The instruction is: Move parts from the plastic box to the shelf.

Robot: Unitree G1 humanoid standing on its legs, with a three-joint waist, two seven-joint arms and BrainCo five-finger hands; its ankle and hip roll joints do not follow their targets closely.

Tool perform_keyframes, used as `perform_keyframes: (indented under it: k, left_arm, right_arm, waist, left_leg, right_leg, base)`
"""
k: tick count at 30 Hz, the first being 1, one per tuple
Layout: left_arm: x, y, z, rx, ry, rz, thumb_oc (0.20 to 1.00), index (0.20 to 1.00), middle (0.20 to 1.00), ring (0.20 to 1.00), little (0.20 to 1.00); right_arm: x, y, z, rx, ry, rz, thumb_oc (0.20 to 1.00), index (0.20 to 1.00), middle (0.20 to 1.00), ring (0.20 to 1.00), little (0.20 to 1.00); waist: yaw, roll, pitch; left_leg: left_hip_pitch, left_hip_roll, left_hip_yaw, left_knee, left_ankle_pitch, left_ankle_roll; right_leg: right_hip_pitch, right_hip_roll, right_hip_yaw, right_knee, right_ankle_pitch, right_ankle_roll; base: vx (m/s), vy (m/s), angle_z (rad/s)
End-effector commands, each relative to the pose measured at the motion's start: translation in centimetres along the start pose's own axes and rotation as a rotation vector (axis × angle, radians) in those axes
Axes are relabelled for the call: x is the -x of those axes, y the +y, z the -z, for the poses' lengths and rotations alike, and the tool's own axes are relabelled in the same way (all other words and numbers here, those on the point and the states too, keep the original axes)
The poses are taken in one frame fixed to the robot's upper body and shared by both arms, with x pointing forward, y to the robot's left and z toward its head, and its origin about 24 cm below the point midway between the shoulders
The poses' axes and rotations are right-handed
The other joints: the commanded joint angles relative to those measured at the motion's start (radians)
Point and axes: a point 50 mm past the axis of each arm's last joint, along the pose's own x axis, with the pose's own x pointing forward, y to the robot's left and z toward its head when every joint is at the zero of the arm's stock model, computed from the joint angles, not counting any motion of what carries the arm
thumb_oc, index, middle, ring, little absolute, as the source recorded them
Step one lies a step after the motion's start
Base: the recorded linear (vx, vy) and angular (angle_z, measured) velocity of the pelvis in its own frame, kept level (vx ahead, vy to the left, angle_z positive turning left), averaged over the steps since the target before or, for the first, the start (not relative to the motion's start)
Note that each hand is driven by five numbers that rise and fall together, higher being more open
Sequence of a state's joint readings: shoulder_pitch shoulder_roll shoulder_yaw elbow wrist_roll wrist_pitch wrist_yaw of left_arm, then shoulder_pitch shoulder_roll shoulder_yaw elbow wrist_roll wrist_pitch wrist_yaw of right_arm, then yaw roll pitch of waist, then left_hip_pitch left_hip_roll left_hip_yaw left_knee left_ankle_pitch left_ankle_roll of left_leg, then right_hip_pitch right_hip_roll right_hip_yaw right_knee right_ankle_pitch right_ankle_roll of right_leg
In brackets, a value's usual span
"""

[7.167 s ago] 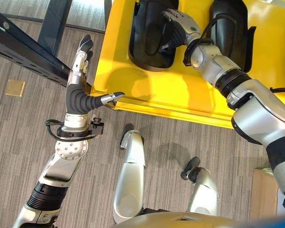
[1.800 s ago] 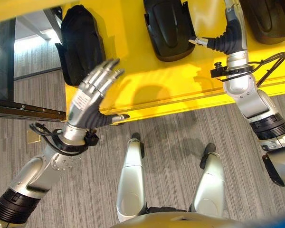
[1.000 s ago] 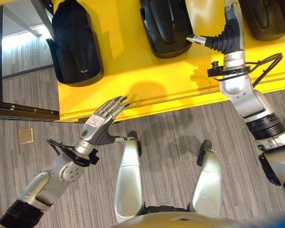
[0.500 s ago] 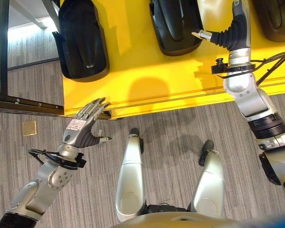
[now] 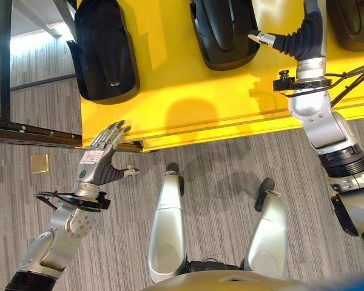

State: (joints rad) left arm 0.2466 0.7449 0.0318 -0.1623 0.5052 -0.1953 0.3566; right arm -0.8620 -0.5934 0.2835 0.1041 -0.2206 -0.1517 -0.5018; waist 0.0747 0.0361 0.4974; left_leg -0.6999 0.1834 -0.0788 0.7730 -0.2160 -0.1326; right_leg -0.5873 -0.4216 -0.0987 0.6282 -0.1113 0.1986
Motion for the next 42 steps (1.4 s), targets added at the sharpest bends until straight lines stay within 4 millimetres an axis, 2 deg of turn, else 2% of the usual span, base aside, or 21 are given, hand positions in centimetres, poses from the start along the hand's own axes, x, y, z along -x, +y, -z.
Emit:
perform_keyframes:
  k: [1, 13, 23, 42]
  left_arm:
    - [0.1, 0.3, 0.5, -0.079, 0.009, -0.003, 1.0, 1.0, 1.0, 1.0, 1.0]
    - [-0.8, 0.7, 1.5, -0.116, 0.075, -0.062, 1.0, 1.0, 1.0, 1.0, 1.0]
    - [-2.2, 1.0, 1.6, -0.122, 0.091, -0.128, 1.0, 1.0, 1.0, 1.0, 1.0]
    - [-3.5, 1.8, 2.8, -0.145, 0.178, -0.239, 1.0, 1.0, 1.0, 1.0, 1.0]
  right_arm:
    - [-0.5, -1.3, -0.5, -0.034, -0.015, 0.096, 1.0, 1.0, 1.0, 1.0, 1.0]
    - [-0.4, -1.0, -0.7, -0.066, 0.0, 0.091, 1.0, 1.0, 1.0, 1.0, 1.0]
    - [-0.3, -0.7, -0.8, -0.091, 0.01, 0.083, 1.0, 1.0, 1.0, 1.0, 1.0]
    - [0.1, -0.3, -1.0, -0.136, 0.023, 0.079, 1.0, 1.0, 1.0, 1.0, 1.0]
  waist:
    - [0.006, -0.028, -0.047]
    - [-0.002, -0.043, -0.053]
    - [-0.018, -0.053, -0.054]
    - [-0.037, -0.074, -0.062]
  left_leg:
    - [0.002, -0.018, 0.007, -0.081, 0.075, 0.043]
    - [-0.008, -0.021, 0.008, -0.07, 0.069, 0.044]
    - [-0.008, -0.016, 0.01, -0.066, 0.064, 0.043]
    - [-0.016, -0.01, 0.013, -0.053, 0.057, 0.04]
  right_leg:
    - [-0.066, 0.029, 0.039, 0.161, -0.066, -0.069]
    - [-0.076, 0.03, 0.047, 0.168, -0.069, -0.074]
    - [-0.084, 0.035, 0.054, 0.172, -0.07, -0.075]
    - [-0.105, 0.045, 0.067, 0.181, -0.073, -0.079]
  base:
    - [0.0, 0.0, 0.0]
    - [0.0, 0.0, 0.0]
    - [0.0, 0.0, 0.0]
    - [0.0, 0.0, 0.0]
